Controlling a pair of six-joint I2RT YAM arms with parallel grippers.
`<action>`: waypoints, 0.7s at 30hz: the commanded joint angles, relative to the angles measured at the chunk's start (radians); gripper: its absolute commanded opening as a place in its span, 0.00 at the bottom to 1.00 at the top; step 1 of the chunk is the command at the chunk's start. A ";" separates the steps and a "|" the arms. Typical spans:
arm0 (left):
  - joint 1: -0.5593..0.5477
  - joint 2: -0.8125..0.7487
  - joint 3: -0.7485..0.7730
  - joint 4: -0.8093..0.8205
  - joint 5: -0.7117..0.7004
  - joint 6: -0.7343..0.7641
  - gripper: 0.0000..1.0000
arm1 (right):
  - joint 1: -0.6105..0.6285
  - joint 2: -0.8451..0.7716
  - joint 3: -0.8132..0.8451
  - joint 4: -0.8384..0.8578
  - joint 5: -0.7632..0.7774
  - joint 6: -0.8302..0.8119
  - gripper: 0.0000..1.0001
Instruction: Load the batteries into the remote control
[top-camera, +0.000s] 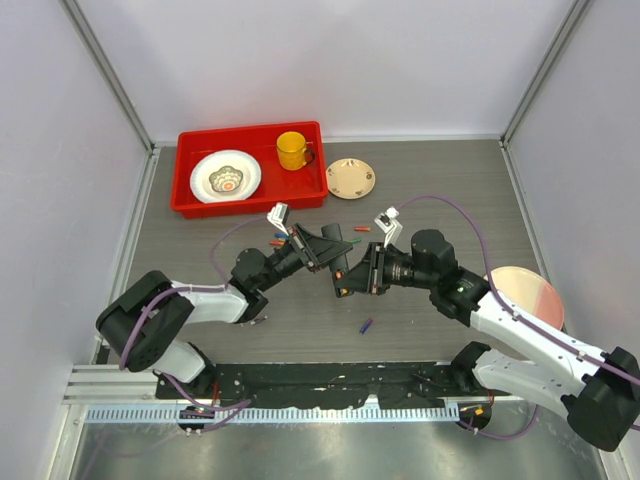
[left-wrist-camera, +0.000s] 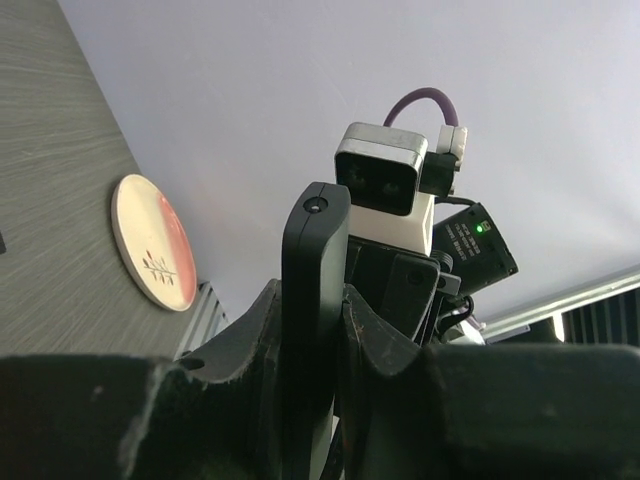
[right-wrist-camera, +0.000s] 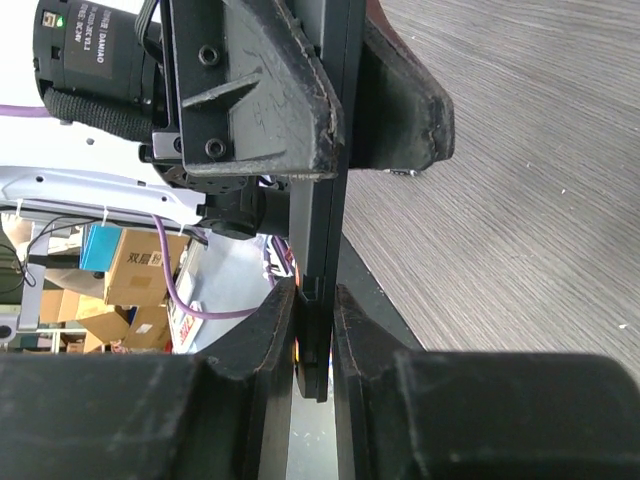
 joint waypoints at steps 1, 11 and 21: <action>-0.068 0.002 -0.011 0.241 -0.015 0.007 0.00 | 0.000 0.044 0.036 0.115 0.074 -0.011 0.11; -0.069 -0.027 -0.057 0.209 -0.112 0.060 0.00 | -0.001 0.047 0.070 0.072 0.048 -0.027 0.39; -0.053 -0.090 -0.062 0.112 -0.150 0.110 0.00 | -0.001 0.010 0.102 -0.049 0.045 -0.087 0.47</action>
